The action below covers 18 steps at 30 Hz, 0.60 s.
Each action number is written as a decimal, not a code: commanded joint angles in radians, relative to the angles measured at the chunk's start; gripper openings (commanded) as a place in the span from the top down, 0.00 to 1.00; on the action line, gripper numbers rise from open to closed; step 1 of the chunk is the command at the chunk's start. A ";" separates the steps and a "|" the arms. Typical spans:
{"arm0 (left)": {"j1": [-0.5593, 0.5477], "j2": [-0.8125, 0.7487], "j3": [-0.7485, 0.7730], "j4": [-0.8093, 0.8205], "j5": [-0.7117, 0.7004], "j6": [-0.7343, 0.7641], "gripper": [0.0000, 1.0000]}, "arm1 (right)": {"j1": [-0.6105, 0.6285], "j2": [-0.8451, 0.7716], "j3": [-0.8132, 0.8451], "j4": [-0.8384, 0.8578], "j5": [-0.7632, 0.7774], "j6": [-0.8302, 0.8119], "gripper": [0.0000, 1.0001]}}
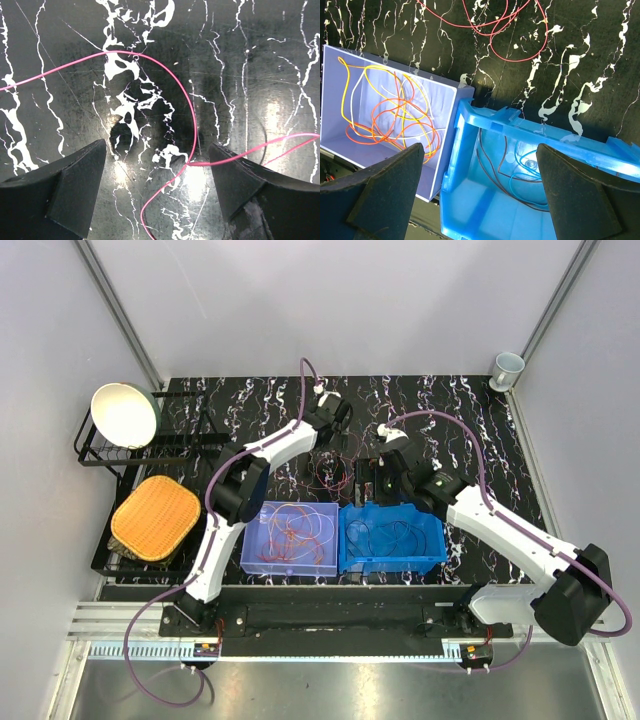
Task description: Untangle the cables
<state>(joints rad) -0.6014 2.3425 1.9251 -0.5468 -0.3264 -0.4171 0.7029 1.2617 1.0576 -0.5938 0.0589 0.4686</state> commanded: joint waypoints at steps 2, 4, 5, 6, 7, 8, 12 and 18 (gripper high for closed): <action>-0.003 -0.045 0.017 0.036 -0.049 -0.006 0.14 | -0.006 0.007 -0.005 0.040 -0.022 0.005 0.01; -0.003 -0.037 0.026 0.021 -0.049 -0.012 0.14 | -0.006 0.007 -0.004 0.040 -0.022 0.007 0.01; -0.003 -0.034 0.025 0.013 -0.048 -0.015 0.15 | -0.008 0.004 -0.005 0.038 -0.024 0.005 0.01; -0.003 -0.034 0.020 0.008 -0.046 -0.020 0.15 | -0.008 0.004 -0.005 0.040 -0.024 0.007 0.01; -0.001 -0.038 0.006 0.007 -0.045 -0.029 0.16 | -0.008 0.002 -0.007 0.040 -0.024 0.005 0.01; -0.003 -0.051 -0.006 0.007 -0.045 -0.035 0.16 | -0.008 0.001 -0.007 0.038 -0.024 0.007 0.01; -0.001 -0.092 -0.092 0.007 -0.022 -0.075 0.17 | -0.008 0.002 -0.007 0.042 -0.027 0.011 0.01; -0.005 -0.115 -0.161 0.005 -0.005 -0.103 0.20 | -0.006 0.004 -0.007 0.049 -0.054 0.027 0.02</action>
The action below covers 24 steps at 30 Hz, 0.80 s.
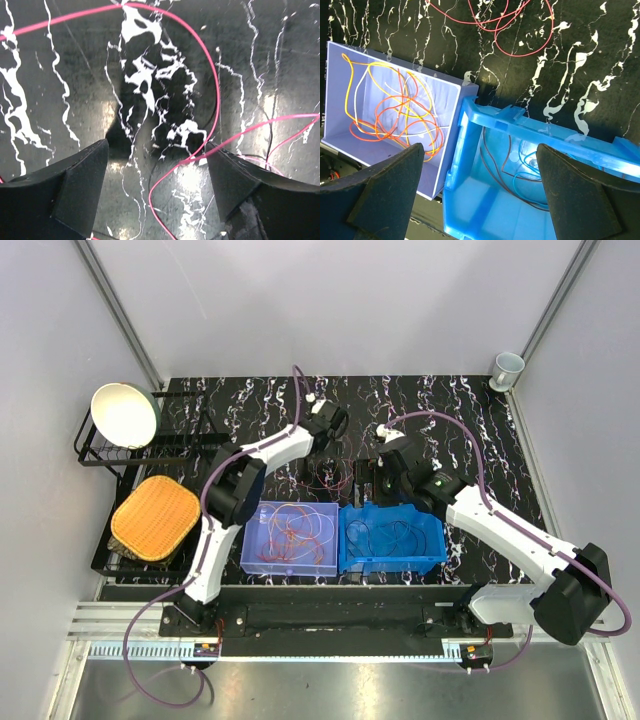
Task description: Untangle the cables
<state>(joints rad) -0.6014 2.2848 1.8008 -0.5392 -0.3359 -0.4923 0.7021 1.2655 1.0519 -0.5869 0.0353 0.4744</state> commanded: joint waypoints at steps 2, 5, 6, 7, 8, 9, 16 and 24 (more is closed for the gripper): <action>-0.003 -0.061 -0.046 -0.008 0.005 -0.031 0.23 | -0.006 0.000 -0.001 0.044 -0.032 0.023 0.01; -0.008 -0.085 -0.078 -0.011 0.003 -0.045 0.24 | -0.006 -0.011 -0.003 0.042 -0.032 0.024 0.02; -0.012 -0.096 -0.101 -0.011 0.001 -0.049 0.25 | -0.007 -0.012 -0.004 0.044 -0.032 0.026 0.02; -0.014 -0.116 -0.115 -0.011 0.000 -0.058 0.25 | -0.006 -0.017 -0.004 0.044 -0.034 0.027 0.02; -0.015 -0.125 -0.126 -0.015 -0.005 -0.064 0.27 | -0.007 -0.018 -0.004 0.044 -0.032 0.030 0.02; -0.017 -0.134 -0.151 -0.012 -0.008 -0.069 0.27 | -0.007 -0.018 -0.006 0.042 -0.032 0.032 0.02; -0.018 -0.176 -0.213 -0.022 -0.002 -0.092 0.41 | -0.007 -0.023 -0.006 0.044 -0.061 0.050 0.02; -0.018 -0.105 -0.132 -0.021 0.020 -0.025 0.70 | -0.007 -0.032 -0.013 0.044 -0.072 0.055 0.02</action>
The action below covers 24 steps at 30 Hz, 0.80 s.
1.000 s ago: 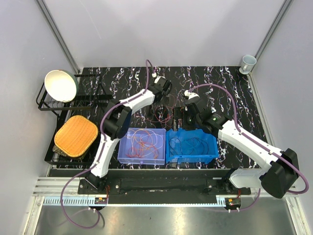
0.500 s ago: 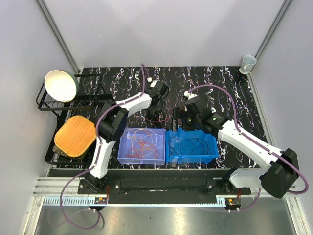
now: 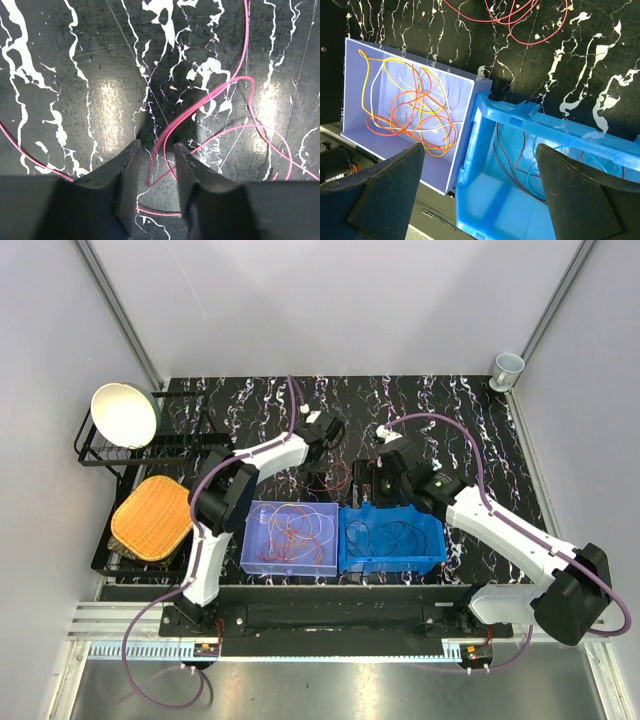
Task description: Untangle the cables
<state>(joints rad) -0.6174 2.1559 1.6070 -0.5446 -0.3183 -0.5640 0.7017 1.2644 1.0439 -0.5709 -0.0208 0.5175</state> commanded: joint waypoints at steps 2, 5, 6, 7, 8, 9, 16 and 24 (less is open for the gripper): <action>-0.002 0.036 0.092 -0.017 -0.002 0.059 0.76 | -0.007 -0.034 -0.008 0.028 -0.014 0.013 0.02; -0.001 0.059 0.126 -0.020 -0.004 0.078 0.92 | -0.007 -0.036 -0.015 0.028 -0.018 0.015 0.03; 0.001 0.067 0.134 -0.021 -0.002 0.087 0.98 | -0.007 -0.036 -0.015 0.028 -0.018 0.015 0.03; 0.001 0.068 0.140 -0.021 -0.001 0.091 1.00 | -0.007 -0.036 -0.013 0.028 -0.018 0.013 0.03; -0.001 0.068 0.151 -0.021 0.007 0.098 1.00 | -0.007 -0.036 -0.015 0.028 -0.018 0.015 0.03; 0.001 0.056 0.152 -0.021 0.007 0.105 1.00 | -0.007 -0.036 -0.015 0.028 -0.018 0.015 0.03; 0.001 -0.068 0.145 -0.005 0.027 0.148 1.00 | -0.007 -0.054 -0.004 0.028 -0.007 0.027 0.03; -0.001 -0.230 0.143 -0.017 0.099 0.199 1.00 | -0.005 -0.105 0.011 0.028 0.042 0.039 0.03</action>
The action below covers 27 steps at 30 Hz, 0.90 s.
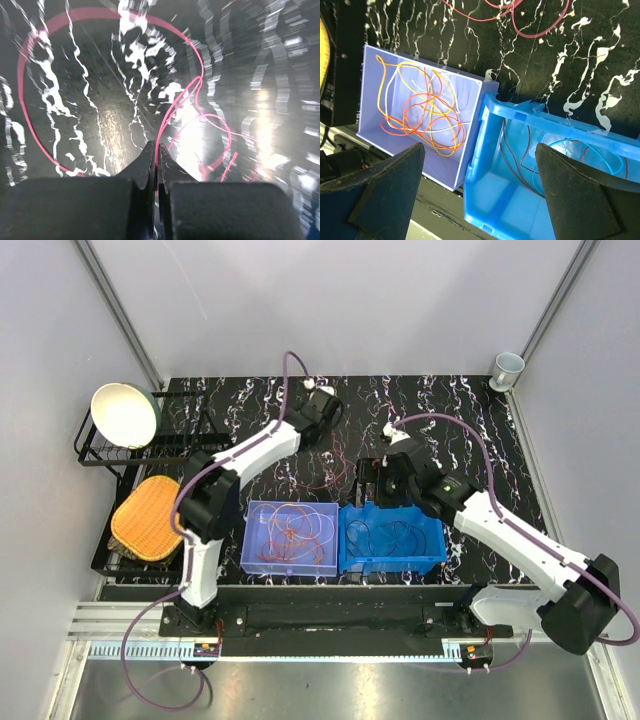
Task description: Untangle the cables
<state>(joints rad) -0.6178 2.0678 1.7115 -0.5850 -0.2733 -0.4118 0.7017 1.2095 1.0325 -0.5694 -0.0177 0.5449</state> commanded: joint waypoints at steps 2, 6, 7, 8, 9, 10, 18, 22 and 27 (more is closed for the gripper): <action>0.000 -0.170 0.036 0.021 0.094 0.065 1.00 | -0.007 -0.068 0.032 0.023 0.053 0.006 0.03; 0.000 -0.231 0.053 0.001 0.141 0.135 1.00 | -0.007 -0.100 0.055 0.013 0.081 -0.026 0.02; 0.000 -0.236 0.065 -0.025 0.157 0.149 1.00 | -0.007 -0.106 0.070 0.000 0.096 -0.046 0.02; -0.002 -0.241 0.089 -0.041 0.163 0.162 1.00 | -0.007 -0.107 0.080 -0.006 0.104 -0.056 0.02; -0.002 -0.253 0.100 -0.056 0.166 0.183 1.00 | -0.007 -0.105 0.090 -0.015 0.110 -0.066 0.02; 0.000 -0.259 0.111 -0.084 0.169 0.189 1.00 | -0.007 -0.108 0.109 -0.026 0.114 -0.085 0.02; -0.002 -0.366 0.143 -0.136 0.267 0.271 1.00 | -0.007 -0.134 0.202 -0.029 0.142 -0.161 0.01; -0.002 -0.406 0.158 -0.157 0.316 0.295 1.00 | -0.005 -0.134 0.285 -0.027 0.153 -0.232 0.00; -0.003 -0.437 0.201 -0.208 0.446 0.340 1.00 | -0.005 -0.113 0.368 -0.009 0.043 -0.322 0.00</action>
<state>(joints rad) -0.6178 1.6890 1.8423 -0.7696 0.0334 -0.1337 0.6994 1.0969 1.3159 -0.6132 0.0879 0.3256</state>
